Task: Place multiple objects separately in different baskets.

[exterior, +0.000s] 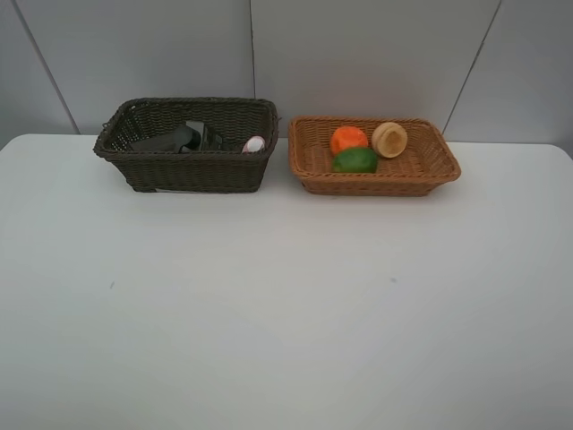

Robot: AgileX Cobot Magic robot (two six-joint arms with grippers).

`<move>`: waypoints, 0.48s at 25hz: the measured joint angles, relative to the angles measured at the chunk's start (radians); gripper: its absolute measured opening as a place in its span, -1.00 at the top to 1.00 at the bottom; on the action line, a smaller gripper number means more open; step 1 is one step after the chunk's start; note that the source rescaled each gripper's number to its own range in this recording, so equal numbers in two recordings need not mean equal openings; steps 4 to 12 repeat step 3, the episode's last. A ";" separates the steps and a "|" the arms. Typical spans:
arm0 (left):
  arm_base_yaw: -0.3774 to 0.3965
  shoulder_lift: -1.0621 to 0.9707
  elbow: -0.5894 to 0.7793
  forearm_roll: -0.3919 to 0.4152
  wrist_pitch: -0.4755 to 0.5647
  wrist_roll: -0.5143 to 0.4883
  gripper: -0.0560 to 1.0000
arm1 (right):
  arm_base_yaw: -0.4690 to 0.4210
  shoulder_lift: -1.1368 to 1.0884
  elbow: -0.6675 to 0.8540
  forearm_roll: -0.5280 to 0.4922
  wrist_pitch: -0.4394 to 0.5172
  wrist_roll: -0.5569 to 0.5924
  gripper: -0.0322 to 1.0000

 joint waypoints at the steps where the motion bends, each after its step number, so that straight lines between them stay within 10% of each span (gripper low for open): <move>1: 0.000 0.000 0.000 0.000 0.000 0.000 -0.91 | 0.000 0.000 0.000 0.000 0.000 0.000 -0.94; 12: 0.000 0.000 0.000 0.000 0.000 0.000 -0.91 | 0.000 0.000 0.000 0.000 0.000 0.000 -0.94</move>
